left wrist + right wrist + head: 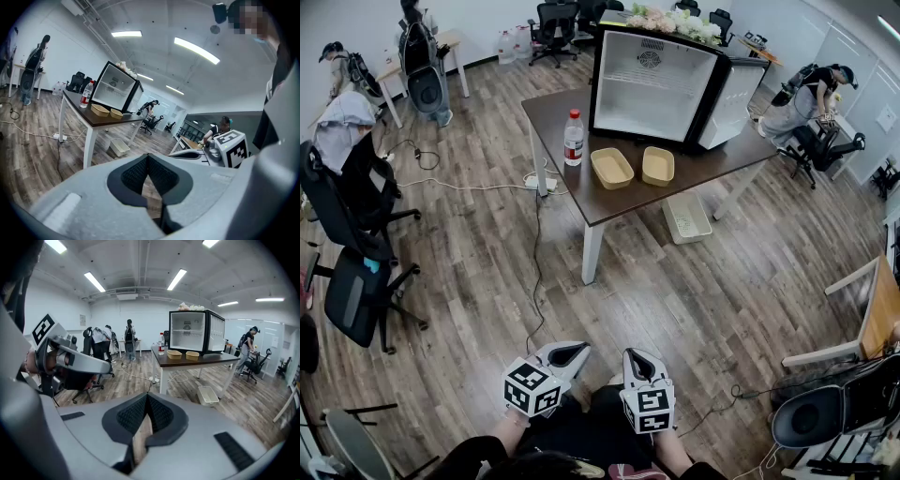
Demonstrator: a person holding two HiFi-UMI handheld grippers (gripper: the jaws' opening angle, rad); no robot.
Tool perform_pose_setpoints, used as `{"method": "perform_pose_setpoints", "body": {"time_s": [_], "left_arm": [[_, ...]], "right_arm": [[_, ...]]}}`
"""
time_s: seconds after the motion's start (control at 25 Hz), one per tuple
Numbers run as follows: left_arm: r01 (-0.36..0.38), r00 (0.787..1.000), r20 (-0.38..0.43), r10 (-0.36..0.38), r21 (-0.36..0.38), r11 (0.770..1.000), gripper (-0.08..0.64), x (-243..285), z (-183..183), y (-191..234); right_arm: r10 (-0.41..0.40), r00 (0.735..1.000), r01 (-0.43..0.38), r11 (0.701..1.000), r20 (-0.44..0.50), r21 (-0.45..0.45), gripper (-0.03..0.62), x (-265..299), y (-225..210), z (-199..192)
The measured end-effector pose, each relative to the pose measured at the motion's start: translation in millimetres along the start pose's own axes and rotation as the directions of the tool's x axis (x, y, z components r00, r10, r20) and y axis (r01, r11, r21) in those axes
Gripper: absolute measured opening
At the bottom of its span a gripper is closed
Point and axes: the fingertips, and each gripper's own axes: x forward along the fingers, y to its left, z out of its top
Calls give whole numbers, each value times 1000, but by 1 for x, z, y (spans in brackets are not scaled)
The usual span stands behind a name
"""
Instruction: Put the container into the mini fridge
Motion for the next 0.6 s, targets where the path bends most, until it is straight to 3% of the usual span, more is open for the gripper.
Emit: {"method": "perform_pose_setpoints", "body": {"time_s": [0.36, 0.6], "left_arm": [[47, 999, 15, -47, 56, 997, 8, -43, 2, 16], [44, 999, 15, -44, 14, 999, 8, -48, -3, 27]], "right_arm": [[-23, 999, 23, 999, 27, 28, 6, 3, 50, 13], [-5, 1000, 6, 999, -24, 35, 8, 14, 66, 5]]}}
